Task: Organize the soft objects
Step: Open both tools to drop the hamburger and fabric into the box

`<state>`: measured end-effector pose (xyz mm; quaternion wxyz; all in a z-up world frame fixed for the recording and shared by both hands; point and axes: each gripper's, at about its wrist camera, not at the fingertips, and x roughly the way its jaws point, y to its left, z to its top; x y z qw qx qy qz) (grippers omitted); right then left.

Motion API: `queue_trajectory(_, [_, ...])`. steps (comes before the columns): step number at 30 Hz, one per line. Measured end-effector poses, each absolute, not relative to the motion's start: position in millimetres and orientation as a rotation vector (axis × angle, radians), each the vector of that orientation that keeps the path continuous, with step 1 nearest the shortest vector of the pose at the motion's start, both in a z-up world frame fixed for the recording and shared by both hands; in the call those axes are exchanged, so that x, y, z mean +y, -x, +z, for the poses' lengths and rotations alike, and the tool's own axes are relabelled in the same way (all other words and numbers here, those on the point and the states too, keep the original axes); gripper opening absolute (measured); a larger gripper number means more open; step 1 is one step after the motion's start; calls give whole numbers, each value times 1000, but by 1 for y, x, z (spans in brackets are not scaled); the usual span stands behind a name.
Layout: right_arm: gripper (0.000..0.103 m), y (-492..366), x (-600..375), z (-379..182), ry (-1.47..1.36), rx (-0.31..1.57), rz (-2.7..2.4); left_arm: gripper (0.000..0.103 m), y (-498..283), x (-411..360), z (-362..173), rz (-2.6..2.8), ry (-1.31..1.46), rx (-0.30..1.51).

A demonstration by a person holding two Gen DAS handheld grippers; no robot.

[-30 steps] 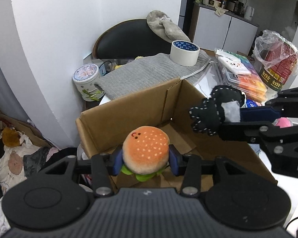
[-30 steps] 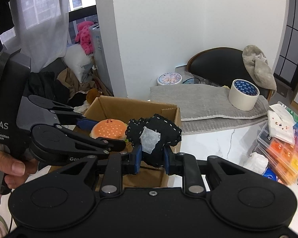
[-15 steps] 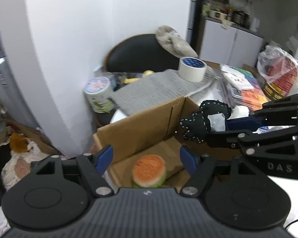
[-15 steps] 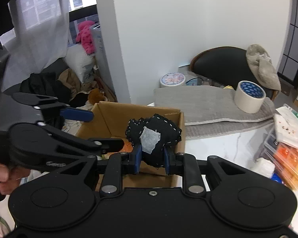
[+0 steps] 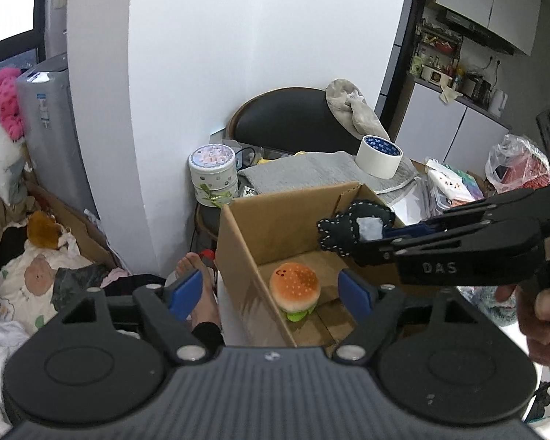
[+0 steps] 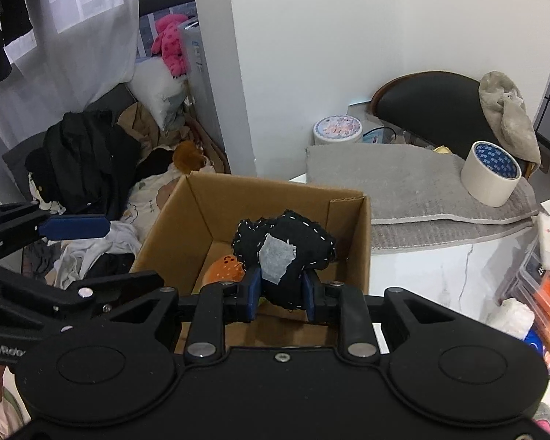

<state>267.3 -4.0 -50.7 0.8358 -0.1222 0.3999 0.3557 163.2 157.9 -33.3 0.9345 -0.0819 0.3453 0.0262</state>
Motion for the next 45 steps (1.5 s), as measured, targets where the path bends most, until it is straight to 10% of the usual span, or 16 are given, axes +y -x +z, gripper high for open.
queue_trajectory(21, [51,-262,-13,-50,207,849,729,80,-149,166,-33,63,212,689])
queue_trajectory(28, [80,-250,-56,-27,123,792,723,89,-144,146,-23,99,233,656])
queue_trajectory(45, [89,-218,-150,-19,-5,732,617,99,-127,72,-9,7,179,618])
